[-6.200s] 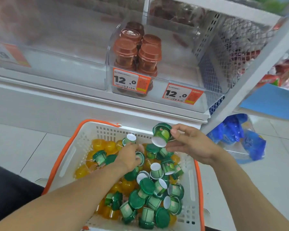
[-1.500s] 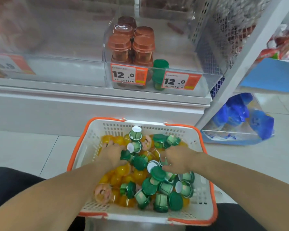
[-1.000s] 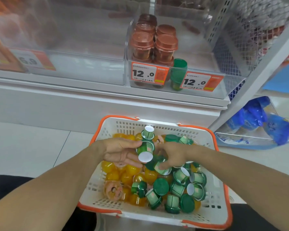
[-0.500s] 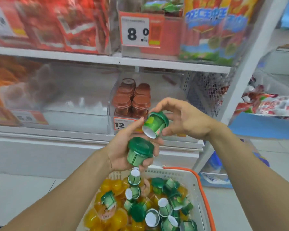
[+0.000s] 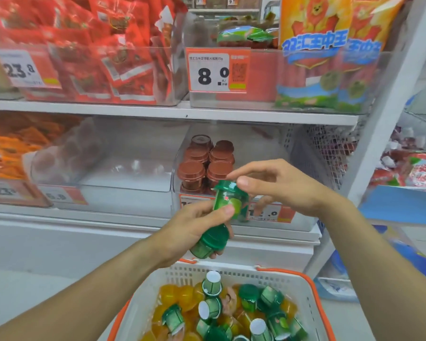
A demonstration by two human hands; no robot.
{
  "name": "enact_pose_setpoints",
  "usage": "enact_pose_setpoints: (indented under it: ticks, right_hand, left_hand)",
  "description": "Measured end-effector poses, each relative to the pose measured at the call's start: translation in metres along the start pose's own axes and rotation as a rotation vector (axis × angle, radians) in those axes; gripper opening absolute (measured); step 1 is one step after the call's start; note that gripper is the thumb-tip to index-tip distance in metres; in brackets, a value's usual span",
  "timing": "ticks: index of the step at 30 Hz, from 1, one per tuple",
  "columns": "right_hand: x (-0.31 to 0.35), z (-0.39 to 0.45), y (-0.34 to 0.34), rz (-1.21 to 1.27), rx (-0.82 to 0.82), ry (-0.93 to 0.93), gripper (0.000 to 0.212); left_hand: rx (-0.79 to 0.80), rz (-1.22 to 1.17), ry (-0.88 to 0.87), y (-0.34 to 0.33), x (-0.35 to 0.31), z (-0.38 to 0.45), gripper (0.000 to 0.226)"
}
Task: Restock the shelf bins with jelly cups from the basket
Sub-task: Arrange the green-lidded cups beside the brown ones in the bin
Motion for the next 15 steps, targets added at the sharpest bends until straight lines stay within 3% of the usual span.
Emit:
enact_pose_setpoints:
  ticks: [5, 7, 10, 15]
  right_hand:
    - [-0.010, 0.012, 0.005, 0.028, -0.086, 0.025, 0.030]
    - [-0.009, 0.014, 0.024, 0.004, -0.194, 0.029, 0.032]
    - [-0.007, 0.011, 0.066, 0.014, -0.392, 0.033, 0.046]
    - [-0.033, 0.018, 0.122, -0.105, -0.678, -0.050, 0.034]
  left_hand:
    - [0.034, 0.010, 0.024, -0.003, 0.003, 0.002, 0.041]
    - [0.008, -0.018, 0.038, 0.000, 0.004, 0.002, 0.045]
    - [-0.058, -0.037, 0.065, 0.007, 0.007, 0.002, 0.033]
    - [-0.058, -0.003, 0.095, 0.014, 0.011, -0.002, 0.022]
Point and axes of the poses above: each hand's wrist, its own z-axis towards the middle knuckle, its own y-axis out of the back of the hand, x = y × z, the point moved 8 cm from there along z, towards the middle knuckle, and after that the axes turned 8 degrees about z, right-handed, at the moved point
